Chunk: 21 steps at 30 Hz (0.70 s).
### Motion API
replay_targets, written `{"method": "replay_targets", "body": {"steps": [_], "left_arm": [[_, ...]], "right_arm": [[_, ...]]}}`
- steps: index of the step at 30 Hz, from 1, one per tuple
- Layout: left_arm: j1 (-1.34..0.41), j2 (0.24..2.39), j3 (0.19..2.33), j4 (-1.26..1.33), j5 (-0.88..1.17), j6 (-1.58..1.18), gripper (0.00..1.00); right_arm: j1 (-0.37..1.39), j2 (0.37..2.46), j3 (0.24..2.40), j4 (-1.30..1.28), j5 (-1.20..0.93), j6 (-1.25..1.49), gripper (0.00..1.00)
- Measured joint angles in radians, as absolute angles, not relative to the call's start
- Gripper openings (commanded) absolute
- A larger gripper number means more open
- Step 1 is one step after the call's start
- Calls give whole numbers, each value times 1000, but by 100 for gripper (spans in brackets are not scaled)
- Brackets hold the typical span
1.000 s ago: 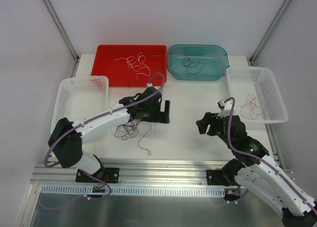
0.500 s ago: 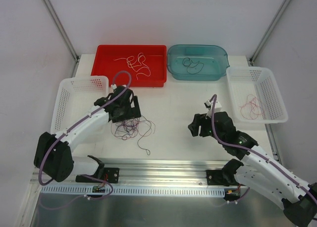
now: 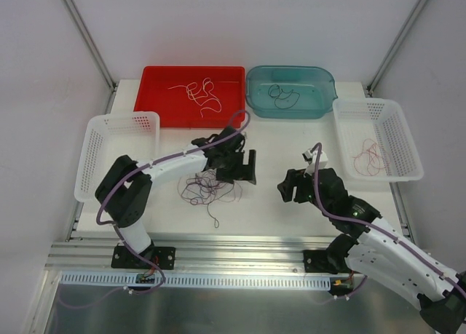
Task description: Untangle the cables
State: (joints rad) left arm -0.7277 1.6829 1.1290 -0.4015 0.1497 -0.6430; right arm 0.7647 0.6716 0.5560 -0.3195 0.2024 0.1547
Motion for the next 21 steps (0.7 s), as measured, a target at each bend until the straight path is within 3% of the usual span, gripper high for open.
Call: {"method": "replay_targets", "body": {"steps": [9, 14, 21], "left_arm": [[-930, 1753, 1316, -292, 279, -643, 89], [-905, 1671, 1230, -292, 231, -644, 93], [-826, 1476, 1088, -326, 136, -695, 90]], "right_arm": [[765, 546, 525, -336, 286, 179, 71], [765, 532, 525, -336, 286, 178, 71], [775, 668, 525, -292, 227, 191, 70]]}}
